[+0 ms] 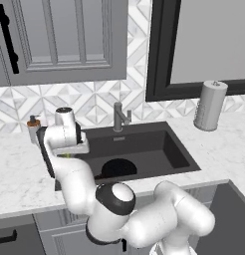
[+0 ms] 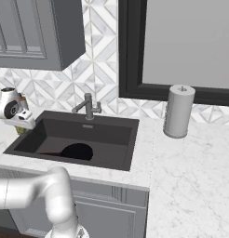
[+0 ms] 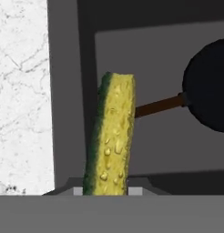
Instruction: Pick the pan and sponge and place them into the sink. Then turn on the water.
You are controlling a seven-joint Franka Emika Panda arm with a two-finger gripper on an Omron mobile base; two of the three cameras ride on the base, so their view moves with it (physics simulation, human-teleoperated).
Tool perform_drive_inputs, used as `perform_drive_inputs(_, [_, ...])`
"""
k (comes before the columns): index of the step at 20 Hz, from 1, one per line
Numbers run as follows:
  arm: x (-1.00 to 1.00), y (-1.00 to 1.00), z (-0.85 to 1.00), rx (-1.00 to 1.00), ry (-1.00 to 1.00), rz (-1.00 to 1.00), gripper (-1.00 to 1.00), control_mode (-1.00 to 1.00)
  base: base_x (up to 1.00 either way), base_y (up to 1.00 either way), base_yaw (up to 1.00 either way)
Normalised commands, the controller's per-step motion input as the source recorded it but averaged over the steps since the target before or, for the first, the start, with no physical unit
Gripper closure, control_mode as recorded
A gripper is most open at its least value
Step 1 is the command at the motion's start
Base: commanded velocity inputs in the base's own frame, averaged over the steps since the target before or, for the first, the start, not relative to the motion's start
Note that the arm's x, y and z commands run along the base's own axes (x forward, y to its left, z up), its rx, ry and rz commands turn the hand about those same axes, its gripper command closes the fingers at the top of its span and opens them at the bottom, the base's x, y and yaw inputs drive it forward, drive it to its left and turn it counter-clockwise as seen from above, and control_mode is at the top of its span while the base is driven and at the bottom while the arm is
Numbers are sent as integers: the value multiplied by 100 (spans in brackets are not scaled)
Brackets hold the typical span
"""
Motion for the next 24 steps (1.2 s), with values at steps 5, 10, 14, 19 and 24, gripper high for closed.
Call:
perform_drive_inputs(5, [2, -91, -1, 0, 0, 0, 100, -100, 0, 0, 0])
perform_drive_inputs(10, [17, -70, -17, 0, 0, 0, 100, -100, 0, 0, 0])
perform_drive_inputs(14, [16, -48, -41, 0, 0, 0, 100, -100, 0, 0, 0])
perform_drive_inputs(19, [9, -36, -41, 0, 0, 0, 100, -100, 0, 0, 0])
perform_drive_inputs(24, [39, -12, -15, 0, 0, 0, 100, -100, 0, 0, 0])
